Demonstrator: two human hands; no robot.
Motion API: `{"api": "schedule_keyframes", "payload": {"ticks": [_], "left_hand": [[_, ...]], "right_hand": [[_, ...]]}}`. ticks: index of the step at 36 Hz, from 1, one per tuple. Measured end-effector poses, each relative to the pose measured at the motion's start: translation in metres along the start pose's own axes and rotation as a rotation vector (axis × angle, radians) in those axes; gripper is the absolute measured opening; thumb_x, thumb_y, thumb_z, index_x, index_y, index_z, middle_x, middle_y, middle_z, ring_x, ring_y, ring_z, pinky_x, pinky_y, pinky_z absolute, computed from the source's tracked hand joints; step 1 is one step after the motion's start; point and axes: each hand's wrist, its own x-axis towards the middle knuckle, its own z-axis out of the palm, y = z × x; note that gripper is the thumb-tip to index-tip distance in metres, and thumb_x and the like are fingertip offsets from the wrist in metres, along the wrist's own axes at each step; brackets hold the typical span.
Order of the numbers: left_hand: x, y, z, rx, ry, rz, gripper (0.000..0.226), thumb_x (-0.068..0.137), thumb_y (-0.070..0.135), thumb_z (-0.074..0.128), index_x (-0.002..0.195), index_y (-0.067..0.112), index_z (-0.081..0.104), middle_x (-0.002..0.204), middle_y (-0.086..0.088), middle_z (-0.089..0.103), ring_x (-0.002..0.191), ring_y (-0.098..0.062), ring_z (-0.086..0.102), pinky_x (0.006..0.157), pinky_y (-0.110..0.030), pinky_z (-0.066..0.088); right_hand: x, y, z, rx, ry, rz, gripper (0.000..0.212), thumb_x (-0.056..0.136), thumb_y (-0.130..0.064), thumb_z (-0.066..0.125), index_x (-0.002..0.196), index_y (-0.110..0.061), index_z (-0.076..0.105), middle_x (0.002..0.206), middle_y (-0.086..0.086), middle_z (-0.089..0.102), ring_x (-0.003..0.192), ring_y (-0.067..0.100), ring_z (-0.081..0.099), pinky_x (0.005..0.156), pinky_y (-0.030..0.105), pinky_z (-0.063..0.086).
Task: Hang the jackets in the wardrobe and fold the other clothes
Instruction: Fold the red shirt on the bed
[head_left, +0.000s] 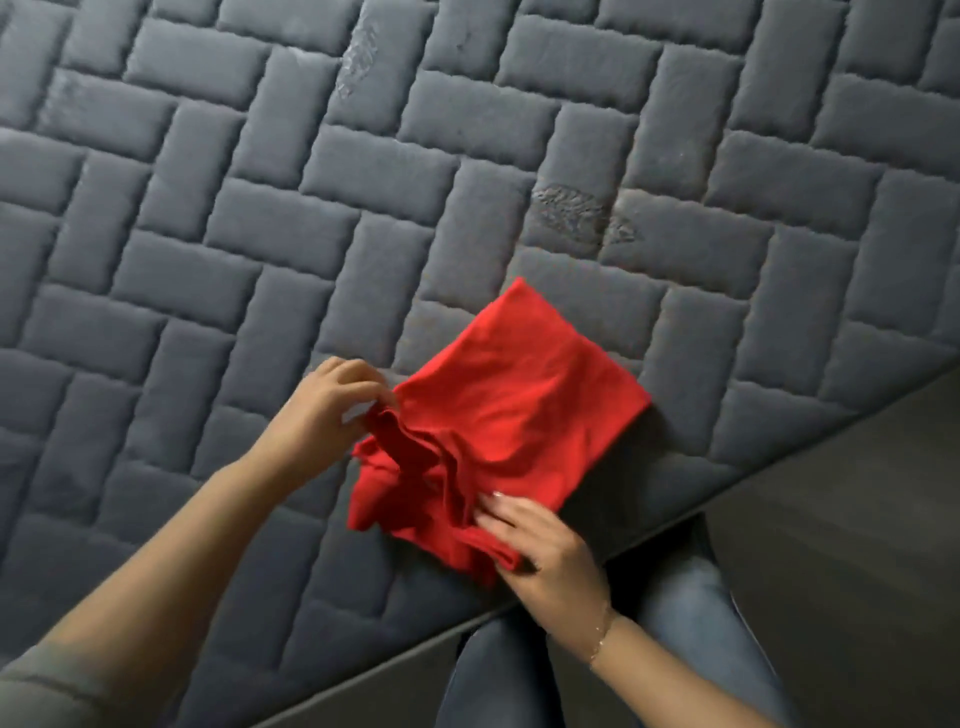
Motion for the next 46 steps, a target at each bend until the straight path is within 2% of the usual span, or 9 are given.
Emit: {"api": "schedule_keyframes", "payload": {"ticks": [5,12,18,22,26,33,39,43,46], "left_hand": [[-0.054,-0.033,0.041,0.101,-0.016,-0.02,0.027,0.069,-0.005,0.066,0.086,0.013,0.077,0.093,-0.007,0.068,0.076,-0.033,0.059,0.071,-0.041,0.051],[-0.074,-0.057,0.083,0.344,-0.107,0.066,0.059,0.059,-0.009,0.066,0.114,0.014,0.07,0.132,-0.016,0.058,0.107,-0.038,0.062,0.082,-0.047,0.052],[-0.079,-0.084,0.097,0.305,-0.104,0.027,0.092,0.053,-0.008,0.08,0.13,0.029,0.048,0.142,-0.014,0.046,0.116,-0.035,0.052,0.089,-0.048,0.047],[-0.071,-0.071,0.096,0.253,-0.025,0.059,0.044,0.074,0.013,0.054,0.117,0.026,0.057,0.133,-0.017,0.054,0.109,-0.038,0.056,0.085,-0.05,0.048],[-0.058,-0.051,0.075,0.239,-0.098,0.118,0.031,0.074,0.016,0.051,0.095,0.014,0.074,0.126,-0.017,0.059,0.106,-0.04,0.059,0.082,-0.051,0.048],[0.021,-0.005,-0.01,0.02,-0.276,0.019,0.051,0.065,0.044,0.053,0.098,0.012,0.074,0.128,-0.004,0.059,0.123,-0.028,0.048,0.102,-0.047,0.039],[0.127,0.051,-0.016,-0.69,-0.372,-0.37,0.043,0.061,0.017,0.057,0.103,0.01,0.063,0.082,-0.002,0.063,0.067,-0.007,0.057,0.062,-0.019,0.045],[0.172,0.056,0.021,-0.884,-0.286,-0.565,0.015,0.083,0.028,0.068,0.09,0.015,0.07,0.083,-0.004,0.071,0.068,-0.014,0.065,0.073,-0.028,0.05],[0.177,0.049,0.043,-1.014,-0.347,-0.754,0.038,0.069,0.058,0.068,0.079,0.023,0.079,0.088,-0.001,0.076,0.076,-0.013,0.072,0.072,-0.026,0.057]], "right_hand": [[-0.022,0.017,0.061,-0.211,-0.187,0.041,0.064,0.05,0.011,0.077,0.111,-0.006,0.072,0.125,0.01,0.064,0.117,0.032,0.06,0.095,0.055,0.048],[-0.033,0.034,0.077,-0.465,-0.418,-0.004,0.086,0.054,-0.019,0.069,0.138,-0.018,0.051,0.152,0.007,0.037,0.14,0.023,0.036,0.113,0.047,0.027],[-0.024,0.045,0.079,-0.555,-0.351,-0.081,0.083,0.046,-0.009,0.083,0.126,-0.023,0.064,0.138,0.004,0.056,0.122,0.02,0.057,0.099,0.038,0.047],[-0.019,0.044,0.076,-0.324,-0.166,-0.077,0.064,0.051,0.012,0.067,0.111,-0.008,0.071,0.121,0.009,0.067,0.108,0.027,0.065,0.092,0.032,0.047],[-0.015,0.03,0.059,0.092,0.051,0.329,0.045,0.072,0.016,0.058,0.109,-0.007,0.07,0.106,0.001,0.071,0.099,0.016,0.066,0.091,0.022,0.046],[0.017,0.02,-0.015,0.86,0.264,0.775,0.025,0.083,0.006,0.064,0.106,-0.002,0.066,0.087,-0.004,0.07,0.078,0.0,0.062,0.074,0.014,0.051],[0.054,0.04,-0.062,1.279,0.431,0.919,0.049,0.075,-0.012,0.062,0.123,0.0,0.059,0.115,0.016,0.066,0.1,0.025,0.065,0.096,0.039,0.05],[0.074,0.078,-0.08,1.31,0.601,0.998,0.027,0.092,-0.009,0.057,0.118,-0.002,0.061,0.126,0.021,0.06,0.117,0.031,0.057,0.108,0.045,0.041],[0.078,0.104,-0.084,1.349,0.624,0.993,0.041,0.095,-0.025,0.054,0.131,-0.005,0.056,0.131,0.015,0.059,0.121,0.025,0.056,0.107,0.04,0.041]]}}
